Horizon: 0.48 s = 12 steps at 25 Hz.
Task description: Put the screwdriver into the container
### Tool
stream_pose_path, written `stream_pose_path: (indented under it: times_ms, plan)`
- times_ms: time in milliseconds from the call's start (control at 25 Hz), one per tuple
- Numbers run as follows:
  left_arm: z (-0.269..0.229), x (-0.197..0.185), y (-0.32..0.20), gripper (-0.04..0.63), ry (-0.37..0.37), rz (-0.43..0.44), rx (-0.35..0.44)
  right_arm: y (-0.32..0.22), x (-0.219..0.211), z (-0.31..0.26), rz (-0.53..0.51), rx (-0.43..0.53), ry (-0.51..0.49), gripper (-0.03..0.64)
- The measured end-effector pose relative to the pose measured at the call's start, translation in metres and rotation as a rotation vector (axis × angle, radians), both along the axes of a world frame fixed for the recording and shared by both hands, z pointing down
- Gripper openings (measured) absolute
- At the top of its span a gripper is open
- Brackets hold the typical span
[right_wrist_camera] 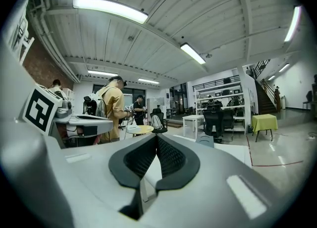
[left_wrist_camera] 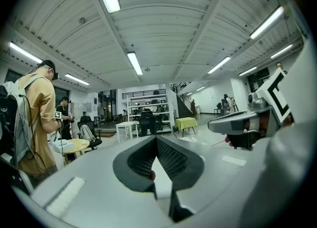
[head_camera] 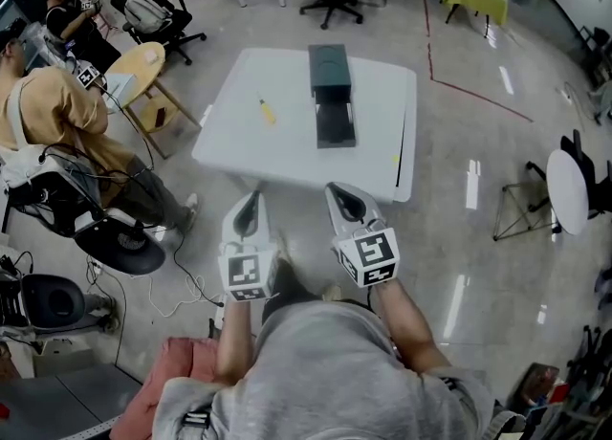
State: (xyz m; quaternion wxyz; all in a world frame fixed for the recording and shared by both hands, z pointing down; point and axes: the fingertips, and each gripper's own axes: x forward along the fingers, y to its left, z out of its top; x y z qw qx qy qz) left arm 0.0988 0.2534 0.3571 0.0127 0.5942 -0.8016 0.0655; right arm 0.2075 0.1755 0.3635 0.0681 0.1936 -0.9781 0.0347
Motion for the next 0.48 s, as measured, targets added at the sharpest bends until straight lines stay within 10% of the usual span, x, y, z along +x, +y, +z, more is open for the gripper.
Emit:
stream_pose_path:
  times_ms: [480]
  plan:
    - [0.002, -0.080, -0.095, 0.012, -0.001, 0.065, -0.025, -0.081, -0.085, 0.008, 0.029, -0.022, 0.018, 0.003]
